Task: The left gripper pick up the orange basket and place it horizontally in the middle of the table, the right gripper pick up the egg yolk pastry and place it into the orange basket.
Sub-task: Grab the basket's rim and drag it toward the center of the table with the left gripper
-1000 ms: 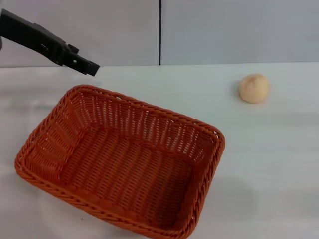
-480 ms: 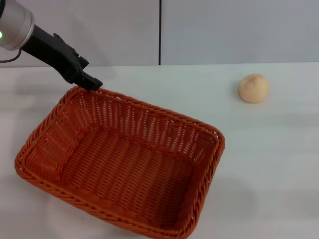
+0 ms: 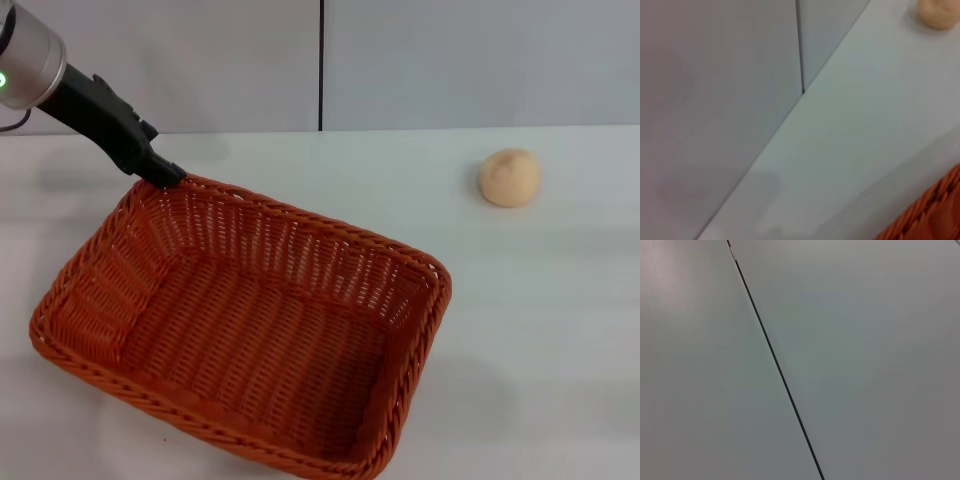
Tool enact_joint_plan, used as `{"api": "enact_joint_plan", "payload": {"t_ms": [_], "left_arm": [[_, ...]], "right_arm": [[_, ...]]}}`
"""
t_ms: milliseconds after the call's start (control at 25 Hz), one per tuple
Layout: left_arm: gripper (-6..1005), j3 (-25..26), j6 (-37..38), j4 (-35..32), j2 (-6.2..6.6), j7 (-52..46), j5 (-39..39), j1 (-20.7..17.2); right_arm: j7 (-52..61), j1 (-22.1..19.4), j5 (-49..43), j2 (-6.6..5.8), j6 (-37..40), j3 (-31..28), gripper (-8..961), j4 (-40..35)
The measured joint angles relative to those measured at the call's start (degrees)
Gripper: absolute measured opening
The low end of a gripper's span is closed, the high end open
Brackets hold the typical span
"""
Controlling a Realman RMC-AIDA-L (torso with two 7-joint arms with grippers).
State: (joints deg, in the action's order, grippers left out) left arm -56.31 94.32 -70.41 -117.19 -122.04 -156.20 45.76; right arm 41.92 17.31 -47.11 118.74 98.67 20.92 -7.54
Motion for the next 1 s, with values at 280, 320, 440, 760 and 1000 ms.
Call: {"api": "enact_joint_plan", "payload": {"t_ms": [280,320,440,760,1000], "left_arm": [[623,-0.06,0.08,1.86,-0.06,-0.61,-1.06,-0.06],[617,-0.07,-0.21,2.52,-0.06,-0.63,-1.49,-0.05],[601,-0.01,-1.23,4.03,-0.06,-0.77,-2.67,0.13],[556,-0.19,-2.92,7.0,-0.42,-1.67,-5.28,0.87],[522,-0.23,-2.41,7.04,-0.49,-3.3,-5.69,1.12]], "right_arm": [[1.06,0.21,0.06,0.0,-0.5,0.01,616,0.1],[1.23,0.24,0.06,0.0,-0.55,0.02,616,0.1],[1.34,0.25,0.06,-0.01,-1.08,0.1,615,0.1],[1.37,0.01,-0.08,0.0,-1.89,0.44,615,0.07],[1.4,-0.18,-0.19,0.0,-2.0,0.34,614,0.11]]}}
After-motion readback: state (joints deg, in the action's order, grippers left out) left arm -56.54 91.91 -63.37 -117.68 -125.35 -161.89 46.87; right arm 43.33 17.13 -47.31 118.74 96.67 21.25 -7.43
